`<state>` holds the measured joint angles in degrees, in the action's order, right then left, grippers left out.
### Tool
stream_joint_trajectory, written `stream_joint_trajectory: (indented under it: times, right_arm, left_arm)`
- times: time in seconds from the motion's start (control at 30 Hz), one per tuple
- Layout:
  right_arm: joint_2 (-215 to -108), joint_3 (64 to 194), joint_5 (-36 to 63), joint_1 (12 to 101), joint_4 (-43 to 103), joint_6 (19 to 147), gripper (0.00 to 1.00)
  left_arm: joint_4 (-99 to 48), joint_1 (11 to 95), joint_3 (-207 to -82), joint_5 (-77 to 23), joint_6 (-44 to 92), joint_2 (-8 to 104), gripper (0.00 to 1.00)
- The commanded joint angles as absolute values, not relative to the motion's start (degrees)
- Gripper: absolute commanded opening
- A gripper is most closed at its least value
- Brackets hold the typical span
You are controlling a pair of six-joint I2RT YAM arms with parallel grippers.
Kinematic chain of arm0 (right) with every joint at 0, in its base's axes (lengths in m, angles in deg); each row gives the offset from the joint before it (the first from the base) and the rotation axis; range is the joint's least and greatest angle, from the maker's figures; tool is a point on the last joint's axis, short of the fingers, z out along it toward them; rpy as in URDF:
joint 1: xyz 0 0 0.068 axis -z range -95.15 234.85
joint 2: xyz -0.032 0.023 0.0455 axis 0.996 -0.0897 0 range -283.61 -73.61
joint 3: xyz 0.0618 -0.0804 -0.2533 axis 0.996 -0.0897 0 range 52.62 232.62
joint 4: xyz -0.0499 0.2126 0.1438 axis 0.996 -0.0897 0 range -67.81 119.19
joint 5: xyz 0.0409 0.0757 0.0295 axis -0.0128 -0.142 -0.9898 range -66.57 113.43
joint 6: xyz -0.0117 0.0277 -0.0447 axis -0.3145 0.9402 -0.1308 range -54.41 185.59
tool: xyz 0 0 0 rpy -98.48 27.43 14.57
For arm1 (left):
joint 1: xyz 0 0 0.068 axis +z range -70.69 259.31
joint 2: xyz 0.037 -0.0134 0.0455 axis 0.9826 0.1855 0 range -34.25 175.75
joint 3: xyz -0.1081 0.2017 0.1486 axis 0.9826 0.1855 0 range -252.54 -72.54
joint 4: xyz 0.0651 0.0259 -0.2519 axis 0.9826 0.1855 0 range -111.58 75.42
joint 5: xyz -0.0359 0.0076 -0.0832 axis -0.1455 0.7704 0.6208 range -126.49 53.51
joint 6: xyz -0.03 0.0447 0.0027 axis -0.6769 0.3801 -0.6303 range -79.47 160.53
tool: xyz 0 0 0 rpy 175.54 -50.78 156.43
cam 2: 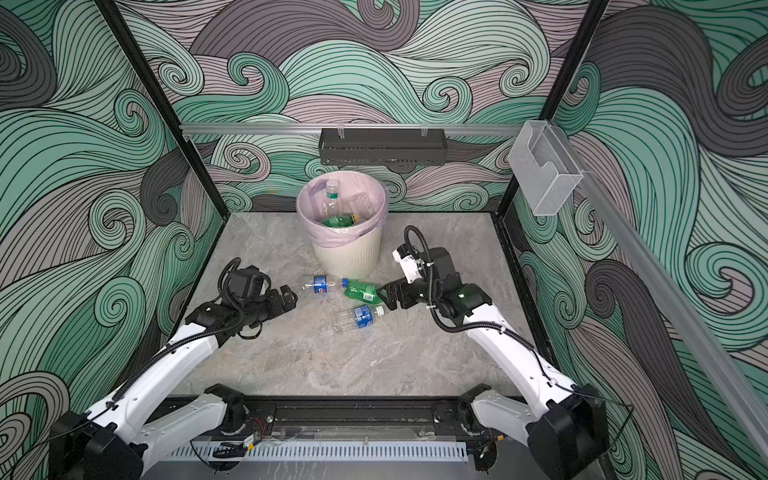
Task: Throw the plastic bottles in the bin
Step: 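Lower the left gripper onto the blue-labelled bottle by the bin and close it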
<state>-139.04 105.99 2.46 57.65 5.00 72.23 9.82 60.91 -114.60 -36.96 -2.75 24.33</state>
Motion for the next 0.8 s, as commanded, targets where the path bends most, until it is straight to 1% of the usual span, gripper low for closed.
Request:
stream_joint_trajectory:
  times: [0.0, 0.23, 0.4, 0.5, 0.67, 0.77]
  right_arm:
    - [-138.72, 105.53, 3.05, 57.43, 7.03, 72.45, 0.96]
    - [-138.12, 104.54, 4.45, 57.44, 6.79, 72.57, 0.95]
    - [-136.02, 102.72, 5.99, 57.43, 6.42, 72.45, 0.95]
    - [-135.02, 101.78, 6.45, 57.45, 6.43, 72.53, 0.95]
    - [-134.09, 100.89, 6.98, 57.43, 6.16, 72.49, 0.95]
    - [-133.74, 100.70, 7.34, 57.46, 5.91, 72.45, 0.95]
  left_arm:
    - [7.09, 61.14, -116.43, -34.93, -11.60, 28.00, 0.99]
    - [-0.72, 60.13, -116.84, -34.13, -22.88, 37.60, 0.99]
    - [-1.53, 58.65, -119.68, -38.41, -28.11, 42.33, 0.99]
    - [-5.44, 58.66, -120.39, -37.72, -31.13, 44.95, 0.99]
    - [-6.31, 58.54, -124.06, -37.28, -35.28, 51.44, 0.99]
    - [-9.43, 58.53, -123.86, -36.74, -38.84, 54.57, 0.98]
